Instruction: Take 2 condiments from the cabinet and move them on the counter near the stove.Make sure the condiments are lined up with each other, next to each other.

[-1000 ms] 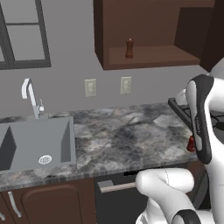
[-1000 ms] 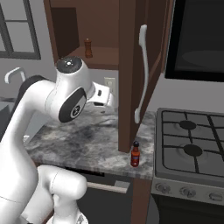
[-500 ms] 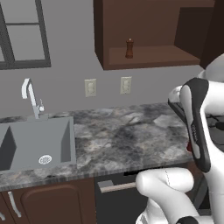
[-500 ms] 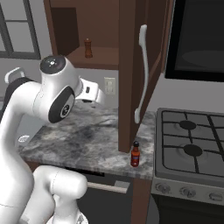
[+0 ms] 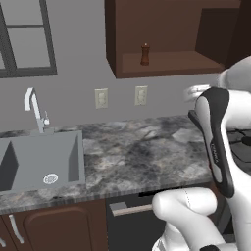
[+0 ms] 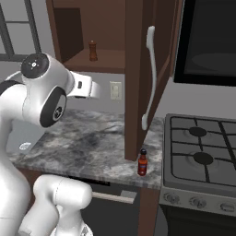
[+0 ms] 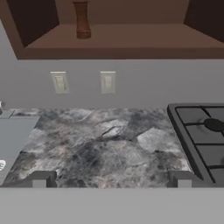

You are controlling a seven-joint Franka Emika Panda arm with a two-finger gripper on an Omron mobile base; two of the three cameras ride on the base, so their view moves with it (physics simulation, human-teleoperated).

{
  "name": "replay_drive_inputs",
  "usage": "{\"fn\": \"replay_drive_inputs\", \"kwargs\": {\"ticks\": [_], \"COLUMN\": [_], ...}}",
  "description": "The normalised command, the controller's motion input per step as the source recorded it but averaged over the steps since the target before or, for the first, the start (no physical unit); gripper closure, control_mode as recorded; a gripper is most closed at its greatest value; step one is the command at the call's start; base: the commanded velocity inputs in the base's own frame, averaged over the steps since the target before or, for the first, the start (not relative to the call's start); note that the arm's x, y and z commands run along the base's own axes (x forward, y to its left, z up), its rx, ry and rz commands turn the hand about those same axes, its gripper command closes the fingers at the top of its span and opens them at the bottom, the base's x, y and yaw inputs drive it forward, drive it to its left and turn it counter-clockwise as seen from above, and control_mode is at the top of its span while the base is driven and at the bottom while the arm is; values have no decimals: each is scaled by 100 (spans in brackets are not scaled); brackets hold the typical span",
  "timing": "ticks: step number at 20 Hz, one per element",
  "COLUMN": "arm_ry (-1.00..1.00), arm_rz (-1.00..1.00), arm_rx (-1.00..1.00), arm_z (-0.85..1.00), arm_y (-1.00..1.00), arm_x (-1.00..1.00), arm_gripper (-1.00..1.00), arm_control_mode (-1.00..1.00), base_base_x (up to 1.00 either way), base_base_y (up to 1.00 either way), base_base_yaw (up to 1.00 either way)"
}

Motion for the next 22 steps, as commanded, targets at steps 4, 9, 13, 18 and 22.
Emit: {"fn": "replay_drive_inputs", "kwargs": {"ticks": [4,9,13,18,22], "arm_ry": [-9,-2,-1,-2,-2], "arm_rz": [0,0,0,0,0], "arm_rx": [0,0,0,1,3], "arm_z": [37,35,16,0,0], "arm_y": [28,29,24,9,0], "arm_x": [34,34,34,39,59], "arm_gripper": [-100,-100,-100,-100,-100], "arm_control_mode": [-100,-100,-100,-100,-100], "base_base_x": [0,0,0,0,0], "base_base_y": [0,0,0,0,0], "base_base_yaw": [0,0,0,0,0]}}
